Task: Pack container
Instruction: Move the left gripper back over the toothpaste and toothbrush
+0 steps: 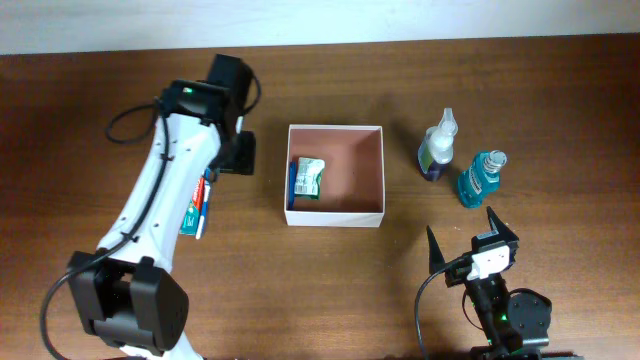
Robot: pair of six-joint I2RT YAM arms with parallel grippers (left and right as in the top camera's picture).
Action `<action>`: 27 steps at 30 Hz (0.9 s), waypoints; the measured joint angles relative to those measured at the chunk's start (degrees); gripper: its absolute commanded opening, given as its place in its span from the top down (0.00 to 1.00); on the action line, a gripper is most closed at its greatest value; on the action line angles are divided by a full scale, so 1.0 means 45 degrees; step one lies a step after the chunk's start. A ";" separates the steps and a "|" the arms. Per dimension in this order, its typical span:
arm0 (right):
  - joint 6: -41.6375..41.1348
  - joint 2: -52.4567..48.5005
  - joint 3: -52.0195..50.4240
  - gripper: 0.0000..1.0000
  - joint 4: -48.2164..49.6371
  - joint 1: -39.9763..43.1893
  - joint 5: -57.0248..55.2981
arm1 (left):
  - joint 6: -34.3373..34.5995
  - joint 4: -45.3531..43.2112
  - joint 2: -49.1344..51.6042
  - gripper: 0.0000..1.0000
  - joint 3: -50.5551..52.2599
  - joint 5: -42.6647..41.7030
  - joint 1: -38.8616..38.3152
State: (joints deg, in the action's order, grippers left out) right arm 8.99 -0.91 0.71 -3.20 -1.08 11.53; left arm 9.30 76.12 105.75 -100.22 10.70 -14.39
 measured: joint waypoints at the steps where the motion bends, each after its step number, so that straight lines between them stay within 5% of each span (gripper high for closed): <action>1: -0.0010 0.0000 0.0000 0.01 -0.0005 0.0000 0.0000 | -0.0209 -0.0005 0.0000 0.29 0.0024 0.0019 0.0165; 11: 0.0000 0.0000 0.0000 0.02 0.0000 0.0000 -0.0005 | -0.2302 -0.1768 0.0000 0.46 0.2263 -0.1647 0.1763; 27: 0.0000 0.0000 0.0000 0.02 0.0000 0.0000 -0.0005 | -0.2705 -0.3487 0.0000 0.65 0.4595 -0.2346 0.2526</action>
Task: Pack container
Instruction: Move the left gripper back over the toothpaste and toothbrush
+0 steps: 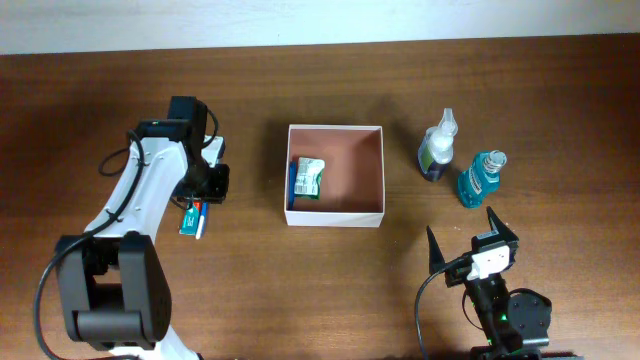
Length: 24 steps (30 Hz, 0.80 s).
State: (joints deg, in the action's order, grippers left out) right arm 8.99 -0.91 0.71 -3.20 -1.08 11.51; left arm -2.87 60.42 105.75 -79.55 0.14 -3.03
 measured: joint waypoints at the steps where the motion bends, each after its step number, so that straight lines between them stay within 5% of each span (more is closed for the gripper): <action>1: 0.0000 0.0000 0.0000 0.02 -0.0005 0.0000 0.0000 | 0.0000 -0.0078 0.0000 0.67 0.0015 -0.0005 0.0000; 24: 0.0000 0.0000 0.0000 0.02 -0.0005 0.0000 0.0005 | -0.0039 -0.2701 0.0000 0.70 0.1889 0.0228 0.0000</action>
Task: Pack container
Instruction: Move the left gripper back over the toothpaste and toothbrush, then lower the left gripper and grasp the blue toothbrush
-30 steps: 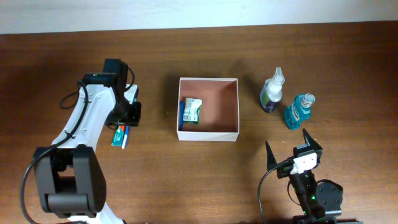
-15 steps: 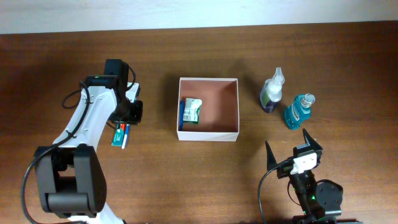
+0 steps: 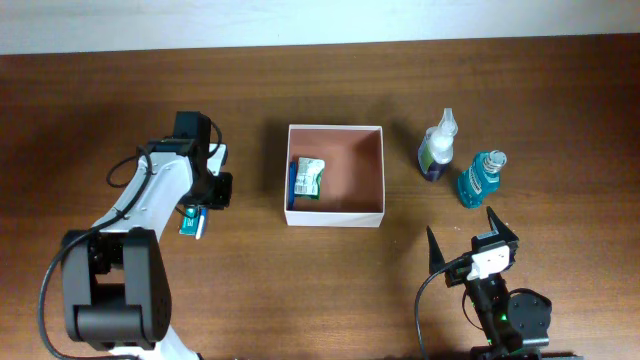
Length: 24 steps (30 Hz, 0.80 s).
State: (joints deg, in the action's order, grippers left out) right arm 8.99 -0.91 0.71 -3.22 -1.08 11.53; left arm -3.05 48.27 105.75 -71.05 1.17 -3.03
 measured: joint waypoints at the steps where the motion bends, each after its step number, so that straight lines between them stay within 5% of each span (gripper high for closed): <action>1: 0.0000 0.0000 0.0000 0.02 0.0005 0.0000 0.0000 | 0.0000 -0.0039 0.0000 0.70 0.0000 0.0053 0.0000; 24: 0.0005 0.0000 0.0000 0.02 0.0005 0.0000 0.0000 | -0.0049 -0.1991 0.0000 0.61 0.0991 0.0607 0.0000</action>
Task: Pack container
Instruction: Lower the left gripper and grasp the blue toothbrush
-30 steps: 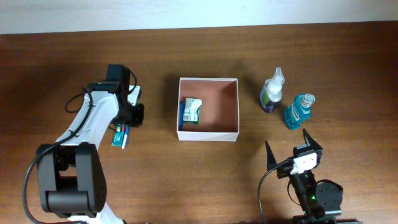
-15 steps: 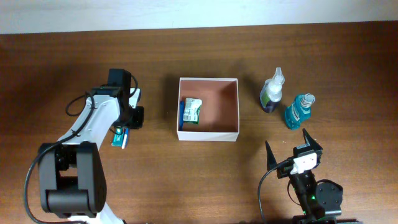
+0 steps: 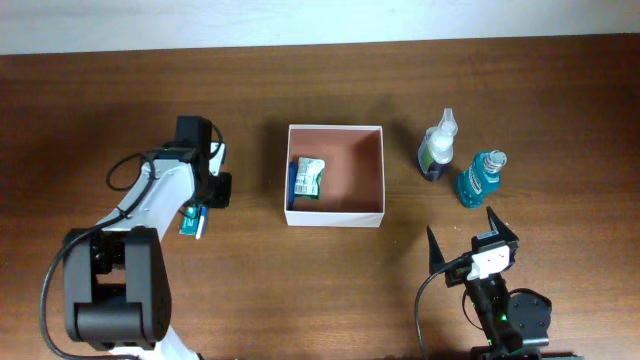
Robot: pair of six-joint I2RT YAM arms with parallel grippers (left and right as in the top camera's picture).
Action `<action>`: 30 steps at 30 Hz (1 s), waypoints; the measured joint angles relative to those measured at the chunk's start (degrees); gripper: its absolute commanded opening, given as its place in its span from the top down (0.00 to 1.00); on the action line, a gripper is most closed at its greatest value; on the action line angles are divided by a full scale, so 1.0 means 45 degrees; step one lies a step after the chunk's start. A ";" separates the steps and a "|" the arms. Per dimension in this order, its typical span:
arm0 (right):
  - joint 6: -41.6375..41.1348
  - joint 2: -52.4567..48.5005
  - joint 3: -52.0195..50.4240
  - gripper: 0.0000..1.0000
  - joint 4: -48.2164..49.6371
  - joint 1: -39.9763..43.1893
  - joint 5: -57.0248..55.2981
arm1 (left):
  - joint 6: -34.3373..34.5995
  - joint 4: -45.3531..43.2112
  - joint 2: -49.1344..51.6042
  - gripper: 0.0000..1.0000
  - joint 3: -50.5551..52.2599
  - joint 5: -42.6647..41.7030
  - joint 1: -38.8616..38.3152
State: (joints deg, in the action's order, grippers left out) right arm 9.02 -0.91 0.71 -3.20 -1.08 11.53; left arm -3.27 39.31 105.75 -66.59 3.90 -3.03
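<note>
A white box (image 3: 335, 218) with a pinkish floor stands mid-table. Inside, at its left, lie a green-and-white packet (image 3: 310, 177) and a blue item (image 3: 292, 176). Left of the box lies a teal, white and red tube (image 3: 190, 221), only its near end showing. My left gripper (image 3: 201, 198) is down over the tube's far part, its fingers hidden under the wrist. My right gripper (image 3: 467, 238) stands open and empty near the front right. Right of the box stand a clear spray bottle (image 3: 438, 150) and a teal mouthwash bottle (image 3: 480, 178).
The left arm's white links (image 3: 140, 205) curve from the front left towards the tube. The right arm's base (image 3: 505, 310) sits at the front edge. A pale wall strip (image 3: 320, 20) borders the table at the back.
The left wrist has shifted very slightly towards the back over the tube. The tube, the box, the bottles and the right arm are where they were.
The left arm first reached high, its wrist near the box's left wall, with the tube showing at full length beside it. Then the wrist was farther left over the tube's far end. It has stayed there, covering most of the tube. The right arm never moved.
</note>
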 measured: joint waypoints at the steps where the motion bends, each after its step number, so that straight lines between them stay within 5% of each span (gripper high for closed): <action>1: 0.0000 0.0000 0.0000 0.02 0.0000 0.0000 0.0000 | 0.0005 -0.0058 0.0000 0.61 0.0097 0.0000 0.0000; 24: -0.0005 0.0000 0.0000 0.02 0.0000 0.0000 0.0000 | 0.0000 -0.1987 -0.0034 0.62 0.1307 0.0287 0.0000; 30: -0.0010 0.0000 0.0000 0.01 0.0000 0.0000 0.0000 | -0.0049 -0.2016 -0.0053 0.76 0.1341 0.0257 -0.0005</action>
State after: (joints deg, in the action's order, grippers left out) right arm 8.97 -0.91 0.71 -3.20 -1.08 11.53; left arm -3.49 30.24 105.51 -60.55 5.06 -3.05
